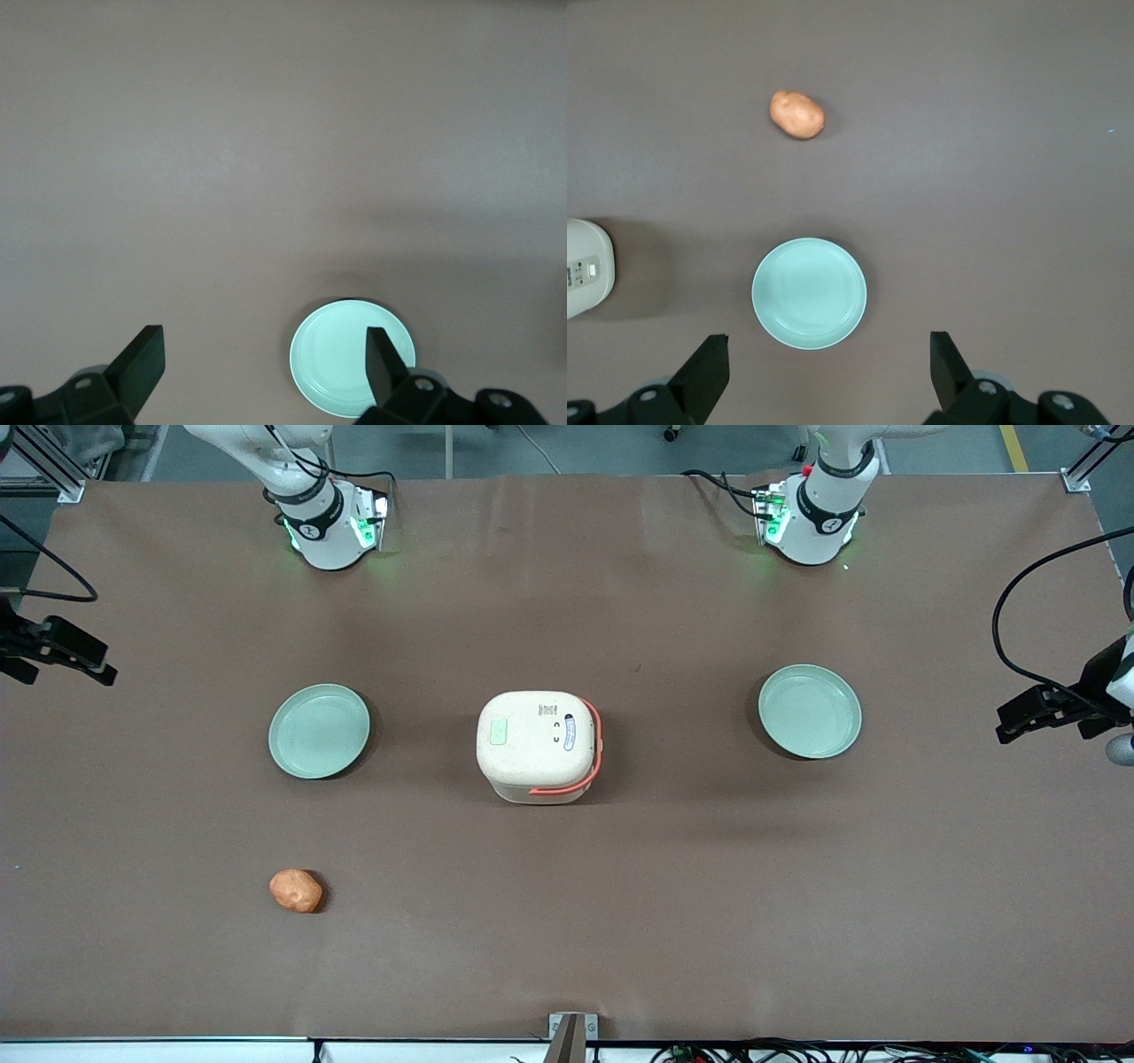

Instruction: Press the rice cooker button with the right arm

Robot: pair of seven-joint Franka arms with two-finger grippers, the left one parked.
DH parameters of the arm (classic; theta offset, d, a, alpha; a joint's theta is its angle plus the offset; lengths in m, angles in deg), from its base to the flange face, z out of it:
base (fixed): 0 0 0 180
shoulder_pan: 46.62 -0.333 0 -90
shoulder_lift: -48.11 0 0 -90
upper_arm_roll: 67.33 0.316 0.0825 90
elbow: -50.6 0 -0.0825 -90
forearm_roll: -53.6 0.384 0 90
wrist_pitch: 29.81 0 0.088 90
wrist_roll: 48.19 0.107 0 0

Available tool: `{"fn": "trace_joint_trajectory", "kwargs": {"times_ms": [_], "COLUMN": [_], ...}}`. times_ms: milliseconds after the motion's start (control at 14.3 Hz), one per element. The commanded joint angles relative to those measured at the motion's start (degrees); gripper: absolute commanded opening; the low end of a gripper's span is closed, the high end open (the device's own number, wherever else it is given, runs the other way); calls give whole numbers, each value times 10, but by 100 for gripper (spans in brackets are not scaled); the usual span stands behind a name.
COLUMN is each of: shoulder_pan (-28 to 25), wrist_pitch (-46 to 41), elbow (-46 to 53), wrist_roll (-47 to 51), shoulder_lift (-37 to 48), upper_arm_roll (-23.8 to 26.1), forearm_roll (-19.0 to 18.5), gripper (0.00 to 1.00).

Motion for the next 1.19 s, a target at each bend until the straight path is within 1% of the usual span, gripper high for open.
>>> {"fn": "trace_joint_trajectory", "kwargs": {"times_ms": [0,70,140,209,279,419,488,628,837,1116], "shoulder_pan": [-29,-49,-75,-95,-121,-152,-174,-232,-302,-356], "wrist_pitch": [-18,-22,-21,-18,-16,13,29,62,108,173], "elbow": [-10,-14,-16,-17,-17,-17,-17,-17,-17,-14], "wrist_roll": [-5,-2,-1,0,0,7,36,102,186,256], "shoulder_lift": [-16,-24,-36,-49,-66,-97,-109,-127,-159,-207], "upper_arm_roll": [2,2,2,2,2,2,2,1,1,2], "forearm_roll": [-4,-4,-3,2,19,44,58,59,60,62], "gripper": [42,28,17,9,6,2,0,0,0,0]}}
